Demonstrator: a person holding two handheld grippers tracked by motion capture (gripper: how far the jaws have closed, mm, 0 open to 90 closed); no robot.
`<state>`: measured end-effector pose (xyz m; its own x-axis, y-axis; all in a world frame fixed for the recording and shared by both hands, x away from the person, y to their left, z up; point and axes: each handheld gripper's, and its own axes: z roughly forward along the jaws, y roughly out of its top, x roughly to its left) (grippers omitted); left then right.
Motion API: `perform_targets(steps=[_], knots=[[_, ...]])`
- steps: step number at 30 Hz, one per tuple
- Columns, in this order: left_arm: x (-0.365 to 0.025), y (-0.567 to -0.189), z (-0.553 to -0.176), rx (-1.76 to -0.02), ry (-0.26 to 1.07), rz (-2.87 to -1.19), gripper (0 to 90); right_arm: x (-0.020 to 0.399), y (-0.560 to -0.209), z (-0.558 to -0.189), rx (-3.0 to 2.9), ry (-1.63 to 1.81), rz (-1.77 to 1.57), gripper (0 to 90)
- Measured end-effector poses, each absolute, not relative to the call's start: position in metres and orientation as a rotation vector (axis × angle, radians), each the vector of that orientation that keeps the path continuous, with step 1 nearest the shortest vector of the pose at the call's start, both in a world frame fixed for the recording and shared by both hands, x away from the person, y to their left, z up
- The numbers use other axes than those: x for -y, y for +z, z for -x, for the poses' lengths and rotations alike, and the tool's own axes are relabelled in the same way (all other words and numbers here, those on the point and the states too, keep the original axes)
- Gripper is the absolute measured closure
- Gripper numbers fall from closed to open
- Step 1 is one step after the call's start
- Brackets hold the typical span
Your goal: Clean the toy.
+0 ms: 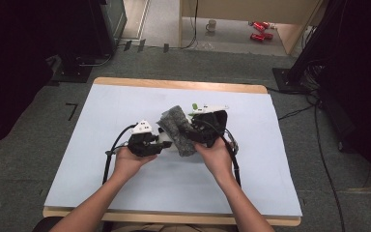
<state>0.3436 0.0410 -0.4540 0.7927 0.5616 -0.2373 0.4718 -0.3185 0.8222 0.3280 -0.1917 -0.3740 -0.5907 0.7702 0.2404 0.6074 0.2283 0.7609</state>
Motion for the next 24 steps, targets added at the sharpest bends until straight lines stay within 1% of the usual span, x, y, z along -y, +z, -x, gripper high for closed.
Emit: perform_targets(steps=[3,5,8,16,24], knots=[[-0.048,-0.458,-0.351,-0.822,0.079,-1.973,64.3,0.196,-0.379,-0.330,-2.298,1.220,-1.335,78.4],[-0.051,-0.459,-0.354,-0.814,0.067,-1.962,64.2,0.204,-0.383,-0.333,-2.285,1.159,-1.358,78.7],[-0.049,-0.458,-0.355,-0.798,0.078,-1.964,64.2,0.218,-0.384,-0.337,-2.284,1.210,-1.422,78.9],[-0.053,-0.459,-0.360,-0.796,0.056,-1.967,64.1,0.240,-0.375,-0.337,-2.238,1.224,-1.458,78.9],[-0.055,-0.460,-0.363,-0.808,0.034,-1.959,63.7,0.271,-0.370,-0.339,-2.133,1.229,-1.541,78.9]])
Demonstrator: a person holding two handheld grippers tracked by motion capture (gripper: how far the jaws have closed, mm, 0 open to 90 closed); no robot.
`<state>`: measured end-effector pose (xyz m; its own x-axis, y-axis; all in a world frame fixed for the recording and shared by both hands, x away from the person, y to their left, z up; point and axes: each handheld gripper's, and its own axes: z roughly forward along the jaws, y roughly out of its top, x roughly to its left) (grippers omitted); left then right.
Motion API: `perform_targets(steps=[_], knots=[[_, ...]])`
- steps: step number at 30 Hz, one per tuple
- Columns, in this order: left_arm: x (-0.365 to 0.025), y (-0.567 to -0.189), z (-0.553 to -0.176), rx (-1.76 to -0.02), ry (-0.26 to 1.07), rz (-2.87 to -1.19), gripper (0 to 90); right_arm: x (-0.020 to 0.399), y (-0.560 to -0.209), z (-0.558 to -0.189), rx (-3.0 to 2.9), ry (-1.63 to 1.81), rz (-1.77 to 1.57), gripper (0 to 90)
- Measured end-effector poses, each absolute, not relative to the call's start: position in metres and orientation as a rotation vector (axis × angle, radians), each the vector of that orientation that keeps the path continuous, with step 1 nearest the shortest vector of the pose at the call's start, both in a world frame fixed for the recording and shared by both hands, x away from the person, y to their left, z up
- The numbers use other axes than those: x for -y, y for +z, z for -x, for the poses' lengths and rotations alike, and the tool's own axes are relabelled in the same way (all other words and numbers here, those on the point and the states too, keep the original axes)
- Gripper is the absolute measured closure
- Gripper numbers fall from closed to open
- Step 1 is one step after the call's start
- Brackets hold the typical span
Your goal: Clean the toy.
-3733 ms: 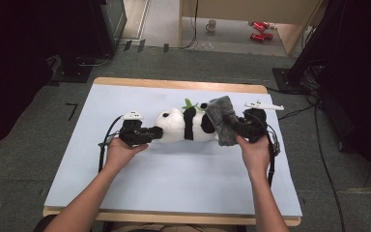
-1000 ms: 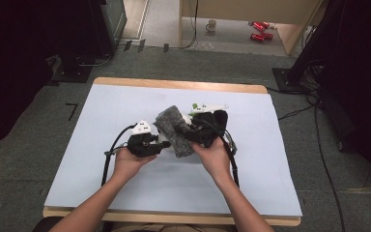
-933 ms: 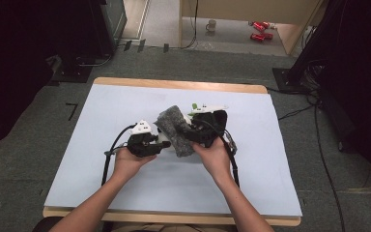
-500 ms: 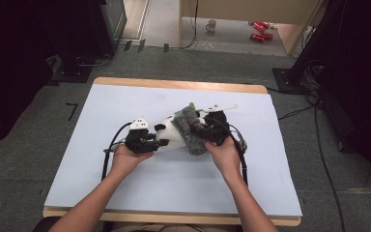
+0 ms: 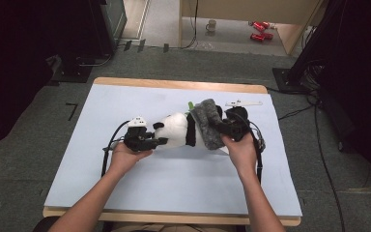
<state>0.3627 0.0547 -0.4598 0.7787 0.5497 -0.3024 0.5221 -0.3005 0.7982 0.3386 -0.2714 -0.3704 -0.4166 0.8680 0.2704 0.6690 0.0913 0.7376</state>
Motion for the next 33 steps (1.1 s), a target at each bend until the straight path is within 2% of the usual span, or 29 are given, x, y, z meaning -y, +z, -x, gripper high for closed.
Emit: perform_targets(steps=[16,23,33], knots=[[-0.056,-0.459,-0.363,-0.814,0.031,-1.960,63.5,0.295,-0.360,-0.333,-2.060,1.204,-1.590,79.2],[-0.054,-0.458,-0.361,-0.818,0.041,-1.956,63.5,0.261,-0.344,-0.324,-2.134,1.307,-1.478,79.1],[-0.045,-0.454,-0.348,-0.829,0.089,-1.940,63.5,0.204,-0.356,-0.326,-2.295,1.369,-1.378,79.1]])
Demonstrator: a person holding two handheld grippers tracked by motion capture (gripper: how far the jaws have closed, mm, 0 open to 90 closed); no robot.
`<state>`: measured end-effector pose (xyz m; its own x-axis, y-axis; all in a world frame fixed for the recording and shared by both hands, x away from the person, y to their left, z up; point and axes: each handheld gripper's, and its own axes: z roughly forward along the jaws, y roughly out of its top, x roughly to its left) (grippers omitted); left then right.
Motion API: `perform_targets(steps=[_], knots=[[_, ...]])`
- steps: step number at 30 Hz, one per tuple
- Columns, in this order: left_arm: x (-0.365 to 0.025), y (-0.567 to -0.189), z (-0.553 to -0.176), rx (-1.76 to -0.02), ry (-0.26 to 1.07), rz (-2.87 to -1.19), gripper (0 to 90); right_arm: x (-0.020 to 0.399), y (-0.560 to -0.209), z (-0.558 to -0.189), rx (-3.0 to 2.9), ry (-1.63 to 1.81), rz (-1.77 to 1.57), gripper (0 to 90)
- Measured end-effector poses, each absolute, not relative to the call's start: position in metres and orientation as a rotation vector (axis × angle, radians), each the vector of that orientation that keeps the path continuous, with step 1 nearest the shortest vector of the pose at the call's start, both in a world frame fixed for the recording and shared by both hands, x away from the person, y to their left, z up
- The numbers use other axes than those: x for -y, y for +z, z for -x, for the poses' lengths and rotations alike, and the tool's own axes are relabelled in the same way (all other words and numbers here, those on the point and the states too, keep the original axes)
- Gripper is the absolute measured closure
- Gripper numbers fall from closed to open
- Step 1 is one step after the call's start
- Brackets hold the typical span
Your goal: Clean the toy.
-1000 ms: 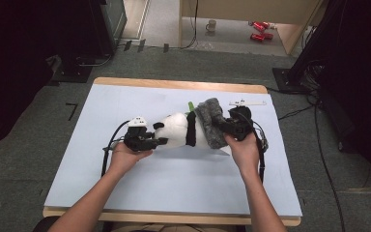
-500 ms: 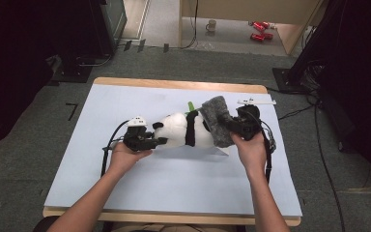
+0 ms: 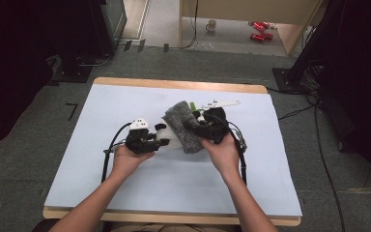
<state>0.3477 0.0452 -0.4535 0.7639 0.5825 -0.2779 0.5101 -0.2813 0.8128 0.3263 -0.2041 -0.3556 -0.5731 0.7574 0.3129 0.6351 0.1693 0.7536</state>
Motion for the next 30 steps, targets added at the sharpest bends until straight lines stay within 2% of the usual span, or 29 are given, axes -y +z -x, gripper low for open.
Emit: perform_targets(steps=[7,16,19,22,30], knots=[[-0.036,-0.450,-0.336,-0.838,0.127,-1.955,63.6,0.177,-0.371,-0.327,-2.353,1.353,-1.338,78.7],[-0.042,-0.452,-0.344,-0.855,0.082,-1.959,64.0,0.194,-0.374,-0.331,-2.324,1.263,-1.320,78.7],[-0.049,-0.454,-0.351,-0.865,0.041,-1.951,64.5,0.209,-0.375,-0.334,-2.272,1.118,-1.356,78.9],[-0.048,-0.451,-0.354,-0.842,0.023,-1.957,64.6,0.234,-0.377,-0.341,-2.249,1.225,-1.455,78.9],[-0.060,-0.453,-0.367,-0.847,-0.047,-1.972,65.6,0.290,-0.369,-0.342,-2.075,1.208,-1.578,79.0]])
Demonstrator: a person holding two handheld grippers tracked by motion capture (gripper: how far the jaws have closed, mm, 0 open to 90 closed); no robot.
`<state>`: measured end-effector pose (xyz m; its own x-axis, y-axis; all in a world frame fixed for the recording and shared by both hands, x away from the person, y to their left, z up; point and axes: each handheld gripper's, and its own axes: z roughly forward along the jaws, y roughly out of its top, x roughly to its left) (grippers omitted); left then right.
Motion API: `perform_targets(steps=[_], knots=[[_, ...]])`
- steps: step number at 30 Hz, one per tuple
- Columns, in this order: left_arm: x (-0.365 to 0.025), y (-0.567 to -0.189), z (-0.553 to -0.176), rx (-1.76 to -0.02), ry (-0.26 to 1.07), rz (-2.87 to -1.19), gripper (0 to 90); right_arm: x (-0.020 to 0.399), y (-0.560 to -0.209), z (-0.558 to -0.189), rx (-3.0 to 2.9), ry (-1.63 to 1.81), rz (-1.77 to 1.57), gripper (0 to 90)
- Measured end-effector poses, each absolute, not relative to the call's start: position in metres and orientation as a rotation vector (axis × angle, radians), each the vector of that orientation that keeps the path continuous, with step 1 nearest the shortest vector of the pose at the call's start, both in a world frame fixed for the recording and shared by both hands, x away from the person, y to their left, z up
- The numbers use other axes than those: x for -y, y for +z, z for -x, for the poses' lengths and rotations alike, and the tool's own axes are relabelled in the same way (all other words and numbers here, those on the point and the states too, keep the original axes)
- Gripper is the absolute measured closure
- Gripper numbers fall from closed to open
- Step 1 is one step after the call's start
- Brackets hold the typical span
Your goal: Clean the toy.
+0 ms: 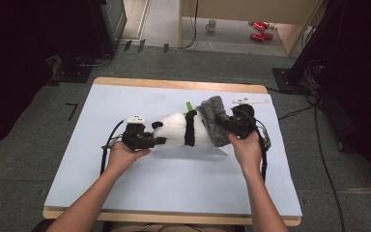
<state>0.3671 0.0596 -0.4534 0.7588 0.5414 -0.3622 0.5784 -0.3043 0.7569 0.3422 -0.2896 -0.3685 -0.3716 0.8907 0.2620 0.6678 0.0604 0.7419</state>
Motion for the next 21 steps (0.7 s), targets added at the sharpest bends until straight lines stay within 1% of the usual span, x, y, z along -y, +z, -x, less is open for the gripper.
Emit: perform_targets(steps=[3,7,9,12,17,21], knots=[[-0.059,-0.453,-0.368,-0.836,-0.057,-1.972,66.2,0.301,-0.378,-0.342,-2.062,1.242,-1.621,78.9],[-0.062,-0.453,-0.370,-0.829,-0.094,-1.967,68.0,0.308,-0.378,-0.342,-2.032,1.160,-1.631,79.0],[-0.063,-0.452,-0.370,-0.821,-0.107,-1.960,68.9,0.313,-0.376,-0.341,-2.026,1.181,-1.641,78.9],[-0.068,-0.449,-0.371,-0.817,-0.143,-1.943,69.9,0.316,-0.364,-0.335,-2.009,1.225,-1.637,78.9],[-0.073,-0.439,-0.362,-0.869,-0.191,-1.942,69.8,0.301,-0.342,-0.321,-2.049,1.321,-1.552,78.8],[-0.075,-0.436,-0.354,-0.877,-0.176,-1.961,68.8,0.275,-0.339,-0.309,-2.138,1.332,-1.474,78.8]])
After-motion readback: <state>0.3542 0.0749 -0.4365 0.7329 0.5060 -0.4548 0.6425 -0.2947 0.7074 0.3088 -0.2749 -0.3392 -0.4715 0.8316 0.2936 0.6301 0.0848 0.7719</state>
